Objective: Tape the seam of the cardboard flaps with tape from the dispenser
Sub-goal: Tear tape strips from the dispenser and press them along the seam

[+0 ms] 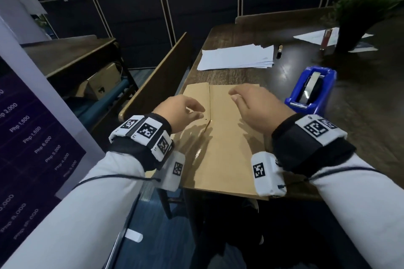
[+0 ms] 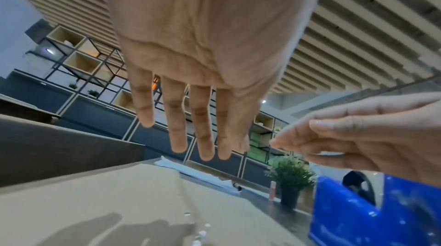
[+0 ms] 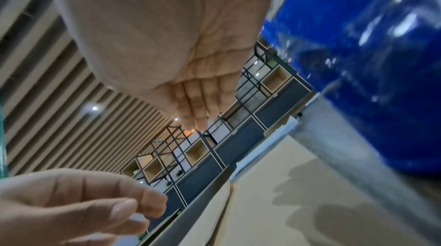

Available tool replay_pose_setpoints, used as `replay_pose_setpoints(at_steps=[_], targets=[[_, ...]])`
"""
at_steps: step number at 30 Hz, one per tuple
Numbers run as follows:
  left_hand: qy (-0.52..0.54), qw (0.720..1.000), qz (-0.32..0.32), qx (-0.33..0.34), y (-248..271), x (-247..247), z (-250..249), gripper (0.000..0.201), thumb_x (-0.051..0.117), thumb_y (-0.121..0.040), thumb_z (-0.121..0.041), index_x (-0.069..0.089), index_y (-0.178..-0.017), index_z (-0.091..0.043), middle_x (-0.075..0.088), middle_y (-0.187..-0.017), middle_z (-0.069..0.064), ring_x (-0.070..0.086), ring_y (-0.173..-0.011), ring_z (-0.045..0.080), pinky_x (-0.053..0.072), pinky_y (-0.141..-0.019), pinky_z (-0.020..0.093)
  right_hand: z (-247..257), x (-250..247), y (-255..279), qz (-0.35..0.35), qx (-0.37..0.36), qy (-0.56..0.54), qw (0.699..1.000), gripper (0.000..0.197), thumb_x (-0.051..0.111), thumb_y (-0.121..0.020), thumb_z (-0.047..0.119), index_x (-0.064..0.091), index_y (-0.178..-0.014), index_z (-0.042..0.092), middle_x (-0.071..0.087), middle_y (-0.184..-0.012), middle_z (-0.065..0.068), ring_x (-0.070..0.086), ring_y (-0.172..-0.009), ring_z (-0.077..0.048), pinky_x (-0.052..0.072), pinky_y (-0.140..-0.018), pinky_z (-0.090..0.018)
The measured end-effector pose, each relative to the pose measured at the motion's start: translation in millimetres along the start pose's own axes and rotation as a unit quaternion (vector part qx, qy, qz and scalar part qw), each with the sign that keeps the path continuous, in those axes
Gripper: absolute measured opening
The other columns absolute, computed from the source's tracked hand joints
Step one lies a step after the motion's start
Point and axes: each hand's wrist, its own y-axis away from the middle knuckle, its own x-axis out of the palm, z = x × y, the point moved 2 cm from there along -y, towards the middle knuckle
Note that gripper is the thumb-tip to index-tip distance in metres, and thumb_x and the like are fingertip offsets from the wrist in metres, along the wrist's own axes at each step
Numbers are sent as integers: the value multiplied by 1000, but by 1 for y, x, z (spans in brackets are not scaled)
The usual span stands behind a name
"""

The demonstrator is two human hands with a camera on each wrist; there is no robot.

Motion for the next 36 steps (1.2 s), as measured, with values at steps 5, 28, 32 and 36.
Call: replay_pose_setpoints(at_steps=[5, 28, 32, 36], targets=[[65, 994, -54, 65, -12, 11, -50, 26, 52, -96, -38, 70, -108, -24, 68, -105, -7, 59, -95, 9, 45, -76, 23, -15, -30, 16, -158, -49, 13, 986, 35, 32, -102, 24, 57, -120, 8, 58, -115, -5, 54, -106, -20, 44, -91, -38], [278, 951, 137, 0, -46, 69, -158, 37, 50, -91, -54, 73, -85, -25, 71, -102, 1, 61, -97, 15, 49, -90, 32, -131, -84, 7, -52, 218, 119, 967, 87, 9, -81, 80, 56, -71, 7, 56, -70, -10, 54, -68, -25, 37, -63, -33], [325, 932, 161, -20, -45, 71, -162, 32, 59, -88, -47, 75, -95, -20, 72, -100, -2, 59, -92, 13, 46, -87, 30, -135, -84, 2, -42, 222, 130, 966, 92, 2, -73, 86, 54, -68, 9, 55, -70, -9, 55, -72, -28, 37, -65, -33], [372, 910, 181, -39, -44, 69, -164, 27, 63, -88, -35, 75, -98, -13, 71, -90, -7, 56, -83, 10, 43, -79, 26, -134, -87, 0, -40, 226, 132, 964, 97, 0, -70, 87, 55, -66, 8, 56, -69, -12, 56, -69, -29, 38, -64, -34]])
